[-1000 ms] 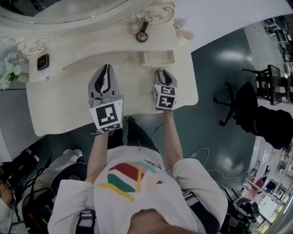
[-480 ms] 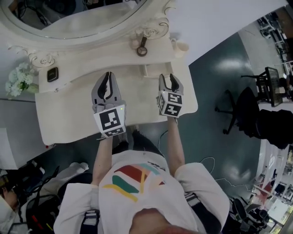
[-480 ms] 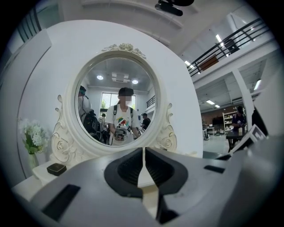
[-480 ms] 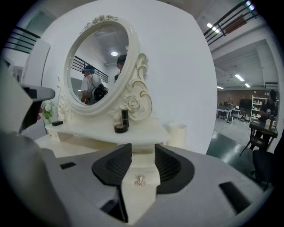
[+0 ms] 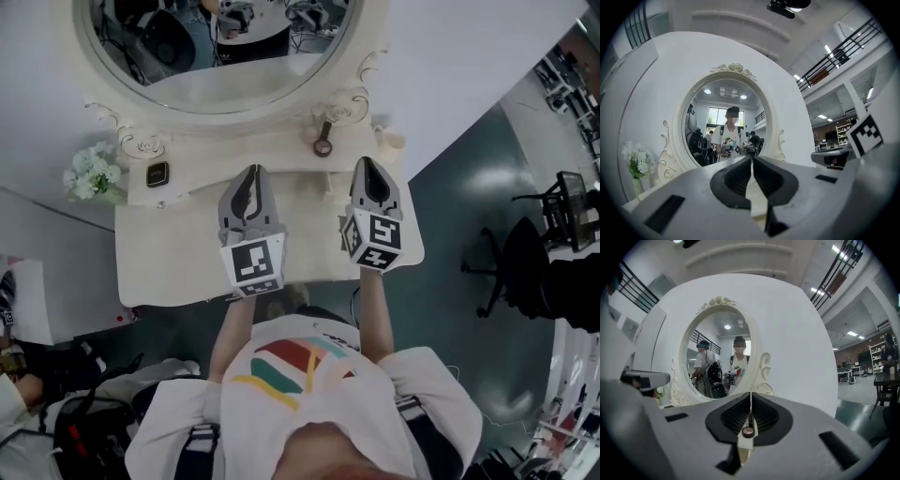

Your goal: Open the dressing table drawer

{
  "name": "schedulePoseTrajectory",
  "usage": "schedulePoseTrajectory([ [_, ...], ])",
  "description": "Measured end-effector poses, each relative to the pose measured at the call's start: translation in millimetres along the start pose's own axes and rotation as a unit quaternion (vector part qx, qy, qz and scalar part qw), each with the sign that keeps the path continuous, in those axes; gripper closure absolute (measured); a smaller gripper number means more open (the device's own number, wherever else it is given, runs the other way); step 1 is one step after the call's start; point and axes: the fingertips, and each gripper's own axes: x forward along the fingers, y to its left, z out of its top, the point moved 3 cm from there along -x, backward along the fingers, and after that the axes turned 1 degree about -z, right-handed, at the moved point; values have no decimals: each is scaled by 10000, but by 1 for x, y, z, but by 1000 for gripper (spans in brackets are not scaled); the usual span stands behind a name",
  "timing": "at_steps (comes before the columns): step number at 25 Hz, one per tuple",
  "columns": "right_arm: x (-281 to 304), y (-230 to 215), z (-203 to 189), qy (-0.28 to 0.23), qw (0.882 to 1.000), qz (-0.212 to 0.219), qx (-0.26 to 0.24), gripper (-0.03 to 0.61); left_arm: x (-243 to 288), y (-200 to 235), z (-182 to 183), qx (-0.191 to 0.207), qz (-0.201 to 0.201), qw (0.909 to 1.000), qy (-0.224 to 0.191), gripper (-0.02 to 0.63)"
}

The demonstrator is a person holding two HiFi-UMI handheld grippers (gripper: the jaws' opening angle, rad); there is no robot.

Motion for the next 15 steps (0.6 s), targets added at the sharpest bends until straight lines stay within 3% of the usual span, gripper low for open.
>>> schedulePoseTrajectory([
  [7, -27, 61, 38, -426, 9939, 347, -954, 577, -24, 5, 31, 98, 10, 9993, -355, 598],
  [15, -53, 113, 44, -743, 9891, 1141, -557, 577, -54, 14, 38, 255, 189, 9995, -66, 598],
])
